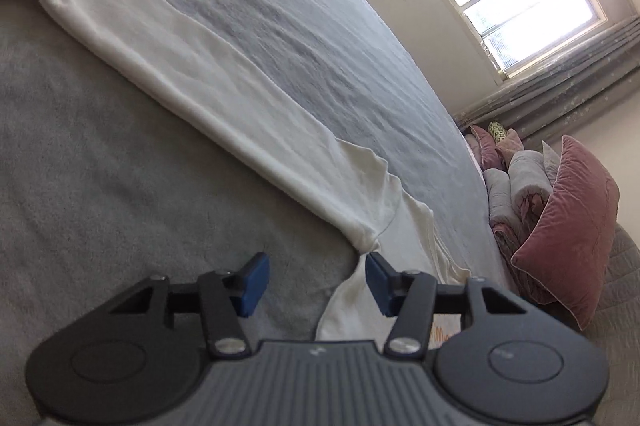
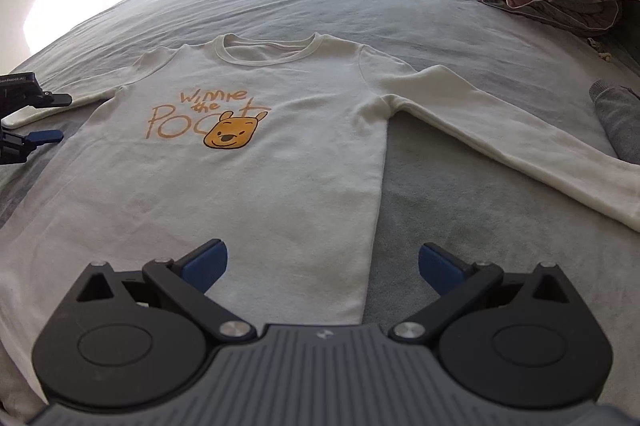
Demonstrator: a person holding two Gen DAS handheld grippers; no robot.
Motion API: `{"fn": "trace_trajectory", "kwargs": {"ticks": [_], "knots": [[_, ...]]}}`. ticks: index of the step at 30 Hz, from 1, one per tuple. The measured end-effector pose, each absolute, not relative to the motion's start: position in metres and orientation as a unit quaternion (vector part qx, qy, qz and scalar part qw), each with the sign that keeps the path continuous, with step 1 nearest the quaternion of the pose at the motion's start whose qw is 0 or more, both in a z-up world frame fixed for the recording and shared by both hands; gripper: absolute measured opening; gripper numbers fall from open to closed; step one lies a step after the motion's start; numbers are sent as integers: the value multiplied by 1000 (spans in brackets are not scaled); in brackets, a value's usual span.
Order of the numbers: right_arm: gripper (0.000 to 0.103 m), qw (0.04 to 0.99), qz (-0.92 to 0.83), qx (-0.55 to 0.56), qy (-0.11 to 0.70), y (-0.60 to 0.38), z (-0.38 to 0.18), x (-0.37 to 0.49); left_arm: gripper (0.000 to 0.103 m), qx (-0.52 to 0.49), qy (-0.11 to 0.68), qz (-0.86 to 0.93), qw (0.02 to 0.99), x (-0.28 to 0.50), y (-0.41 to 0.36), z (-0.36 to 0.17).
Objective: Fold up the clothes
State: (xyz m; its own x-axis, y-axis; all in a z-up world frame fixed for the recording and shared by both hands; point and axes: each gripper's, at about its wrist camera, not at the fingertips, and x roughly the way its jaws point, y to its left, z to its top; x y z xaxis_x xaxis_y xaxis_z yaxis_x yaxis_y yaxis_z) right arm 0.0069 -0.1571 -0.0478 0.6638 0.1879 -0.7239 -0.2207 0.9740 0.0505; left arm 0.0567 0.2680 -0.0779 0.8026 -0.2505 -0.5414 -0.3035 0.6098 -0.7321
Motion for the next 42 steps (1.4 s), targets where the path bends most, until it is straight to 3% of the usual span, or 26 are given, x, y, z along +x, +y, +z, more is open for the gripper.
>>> {"fn": "trace_trajectory", "kwargs": {"ticks": [6, 7, 9, 10, 13, 15, 23, 31, 38, 42], "knots": [[103, 903, 139, -20, 406, -149, -52, 11, 46, -466, 287, 19, 837, 76, 259, -86], [103, 902, 136, -25, 409, -149, -55, 11, 40, -460, 283, 30, 841, 78, 256, -86], [103, 900, 128, -37, 415, -151, -59, 10, 11, -420, 294, 67, 856, 82, 247, -83], [103, 899, 125, -42, 418, -152, -61, 9, 5, -397, 302, 85, 862, 85, 242, -81], [103, 899, 122, -37, 418, -161, -63, 6, 17, -360, 315, 85, 874, 85, 230, -70], [103, 900, 117, -31, 418, -169, -62, 3, 39, -344, 305, 77, 885, 77, 225, -61], [103, 904, 96, -45, 413, -192, -60, -14, 56, -231, 262, -8, 937, 25, 195, -55], [103, 903, 107, -55, 413, -203, -64, -35, 59, -133, 287, -32, 948, -28, 186, -78], [103, 897, 115, -43, 425, -208, -62, -45, 61, 19, 298, -25, 954, -85, 153, -79], [103, 895, 118, -29, 430, -213, -61, -50, 61, 13, 313, -8, 949, -101, 151, -72]]}}
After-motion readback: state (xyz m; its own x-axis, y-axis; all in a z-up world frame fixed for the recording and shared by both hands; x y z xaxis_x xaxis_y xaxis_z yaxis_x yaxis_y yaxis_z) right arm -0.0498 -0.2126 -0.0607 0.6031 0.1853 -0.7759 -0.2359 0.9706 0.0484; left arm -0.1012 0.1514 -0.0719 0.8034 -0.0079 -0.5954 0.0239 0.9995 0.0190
